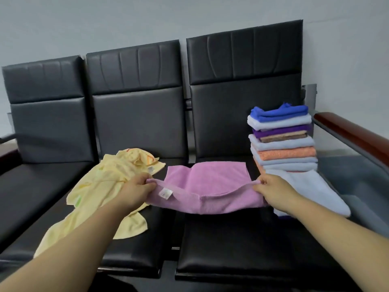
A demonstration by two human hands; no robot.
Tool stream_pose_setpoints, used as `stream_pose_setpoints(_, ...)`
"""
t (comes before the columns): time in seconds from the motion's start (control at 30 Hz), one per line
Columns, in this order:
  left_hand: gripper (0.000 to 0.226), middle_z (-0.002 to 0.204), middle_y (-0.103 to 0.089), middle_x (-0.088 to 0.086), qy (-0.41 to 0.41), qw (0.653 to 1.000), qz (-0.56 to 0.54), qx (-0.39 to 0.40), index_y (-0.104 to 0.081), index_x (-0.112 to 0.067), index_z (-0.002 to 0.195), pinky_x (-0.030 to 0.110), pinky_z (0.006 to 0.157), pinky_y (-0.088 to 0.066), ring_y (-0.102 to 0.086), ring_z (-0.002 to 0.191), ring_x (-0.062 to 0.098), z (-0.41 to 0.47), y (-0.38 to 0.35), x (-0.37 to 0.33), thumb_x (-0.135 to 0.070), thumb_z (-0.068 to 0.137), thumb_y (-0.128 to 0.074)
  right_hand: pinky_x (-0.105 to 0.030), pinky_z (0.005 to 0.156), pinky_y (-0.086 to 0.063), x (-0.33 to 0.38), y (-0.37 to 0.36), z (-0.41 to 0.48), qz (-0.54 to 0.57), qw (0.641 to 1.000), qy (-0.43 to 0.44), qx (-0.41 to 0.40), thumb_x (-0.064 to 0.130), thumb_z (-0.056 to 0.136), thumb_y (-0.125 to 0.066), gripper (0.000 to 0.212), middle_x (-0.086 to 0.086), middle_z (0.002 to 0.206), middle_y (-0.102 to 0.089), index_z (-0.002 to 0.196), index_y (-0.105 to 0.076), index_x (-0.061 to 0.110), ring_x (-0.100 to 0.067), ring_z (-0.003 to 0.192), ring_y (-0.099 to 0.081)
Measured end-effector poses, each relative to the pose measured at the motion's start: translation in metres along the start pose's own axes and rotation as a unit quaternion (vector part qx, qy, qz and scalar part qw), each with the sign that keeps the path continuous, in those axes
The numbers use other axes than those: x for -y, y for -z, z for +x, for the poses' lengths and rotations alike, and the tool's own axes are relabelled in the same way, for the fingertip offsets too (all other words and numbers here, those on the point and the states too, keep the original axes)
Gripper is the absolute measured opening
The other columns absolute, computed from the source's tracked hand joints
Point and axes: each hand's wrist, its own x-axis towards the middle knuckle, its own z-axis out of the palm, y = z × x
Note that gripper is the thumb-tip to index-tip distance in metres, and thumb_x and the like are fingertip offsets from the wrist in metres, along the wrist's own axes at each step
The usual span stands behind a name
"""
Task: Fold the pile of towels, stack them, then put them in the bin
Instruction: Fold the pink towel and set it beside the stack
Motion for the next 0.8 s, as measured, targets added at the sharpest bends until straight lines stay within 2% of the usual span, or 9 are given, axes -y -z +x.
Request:
stream_pose_setpoints(0.1, 0.015, 0.076, -0.057, 0.007, 0.077, 0.992, 0.020, 0.094, -0.064, -0.010, 0.087, 0.027, 0.053, -0.040, -0.050, 0.066, 0.019, -0.003, 0.005, 0.007, -0.025, 0.085, -0.064, -0.027, 0.051, -0.051, -0.001, 0.000, -0.009, 0.038, 0.989, -0.107, 0.095, 0.014, 0.094, -0.059, 0.013, -0.012, 0.091, -0.059, 0.099, -0.064, 0.004, -0.024, 0.073, -0.057)
stream_pose_setpoints(0.13, 0.012, 0.077, -0.056, 0.008, 0.103, 0.986, 0.028, 0.130, -0.064, -0.010, 0.089, 0.025, 0.050, -0.040, -0.050, 0.064, 0.019, -0.004, 0.007, 0.010, -0.022, 0.089, -0.064, -0.027, 0.052, -0.055, 0.000, 0.001, -0.011, 0.056, 0.982, -0.142, 0.111, 0.015, 0.092, -0.060, 0.016, -0.015, 0.096, -0.062, 0.103, -0.064, 0.005, -0.025, 0.076, -0.061)
stream_pose_setpoints(0.2, 0.010, 0.079, -0.059, 0.009, 0.136, 0.977, 0.040, 0.161, -0.064, -0.010, 0.091, 0.025, 0.049, -0.043, -0.053, 0.064, 0.020, -0.005, 0.007, 0.016, -0.019, 0.095, -0.061, -0.035, 0.069, -0.062, -0.002, 0.000, -0.010, 0.093, 0.970, -0.189, 0.125, 0.016, 0.088, -0.062, 0.024, -0.020, 0.109, -0.071, 0.111, -0.064, 0.008, -0.028, 0.087, -0.068)
stream_pose_setpoints(0.33, 0.018, 0.100, -0.071, 0.015, 0.164, 0.978, 0.023, 0.128, -0.067, -0.007, 0.104, 0.032, 0.060, -0.057, -0.067, 0.083, 0.027, 0.000, -0.006, 0.019, -0.019, 0.097, -0.055, -0.038, 0.079, -0.062, 0.001, -0.012, -0.004, 0.113, 0.965, -0.203, 0.119, 0.012, 0.091, -0.058, 0.021, -0.016, 0.107, -0.073, 0.111, -0.063, 0.011, -0.028, 0.095, -0.071)
stream_pose_setpoints(0.4, 0.017, 0.097, -0.069, 0.016, 0.164, 0.981, 0.000, 0.103, -0.066, -0.007, 0.102, 0.032, 0.060, -0.055, -0.064, 0.079, 0.027, 0.007, -0.013, 0.019, -0.016, 0.097, -0.053, -0.039, 0.082, -0.060, 0.004, -0.019, 0.003, 0.099, 0.974, -0.188, 0.079, 0.013, 0.091, -0.056, 0.015, -0.015, 0.104, -0.069, 0.104, -0.062, 0.008, -0.029, 0.097, -0.068)
stream_pose_setpoints(0.5, 0.016, 0.084, -0.060, 0.010, 0.127, 0.991, 0.006, 0.045, -0.064, -0.010, 0.090, 0.029, 0.056, -0.044, -0.055, 0.071, 0.024, 0.019, -0.023, 0.016, -0.016, 0.097, -0.051, -0.033, 0.067, -0.043, 0.008, -0.026, 0.020, -0.013, 0.992, -0.125, 0.018, 0.020, 0.098, -0.049, 0.019, -0.012, 0.091, -0.056, 0.087, -0.057, 0.007, -0.022, 0.079, -0.053)
stream_pose_setpoints(0.57, 0.018, 0.082, -0.059, 0.007, 0.106, 0.994, 0.004, 0.007, -0.062, -0.010, 0.085, 0.031, 0.061, -0.042, -0.054, 0.074, 0.022, 0.029, -0.029, 0.015, -0.016, 0.097, -0.049, -0.033, 0.064, -0.038, 0.008, -0.031, 0.033, -0.042, 0.994, -0.101, -0.013, 0.023, 0.100, -0.047, 0.025, -0.011, 0.089, -0.055, 0.083, -0.055, 0.008, -0.020, 0.074, -0.049)
stream_pose_setpoints(0.7, 0.020, 0.095, -0.064, 0.007, 0.079, 0.996, 0.007, -0.029, -0.063, -0.011, 0.099, 0.040, 0.079, -0.049, -0.059, 0.091, 0.025, 0.051, -0.044, 0.018, -0.018, 0.099, -0.044, -0.033, 0.060, -0.034, 0.002, -0.043, 0.056, -0.004, 0.993, -0.092, -0.067, 0.024, 0.099, -0.048, 0.027, -0.006, 0.078, -0.046, 0.076, -0.046, 0.011, -0.018, 0.069, -0.042)
stream_pose_setpoints(0.8, 0.020, 0.096, -0.061, 0.003, 0.065, 0.996, 0.059, -0.028, -0.057, -0.013, 0.105, 0.040, 0.081, -0.046, -0.058, 0.094, 0.024, 0.063, -0.058, 0.026, -0.022, 0.103, -0.040, -0.032, 0.058, -0.033, -0.006, -0.052, 0.066, -0.030, 0.991, -0.104, -0.072, 0.023, 0.101, -0.047, 0.027, -0.005, 0.078, -0.046, 0.076, -0.044, 0.011, -0.017, 0.067, -0.042)
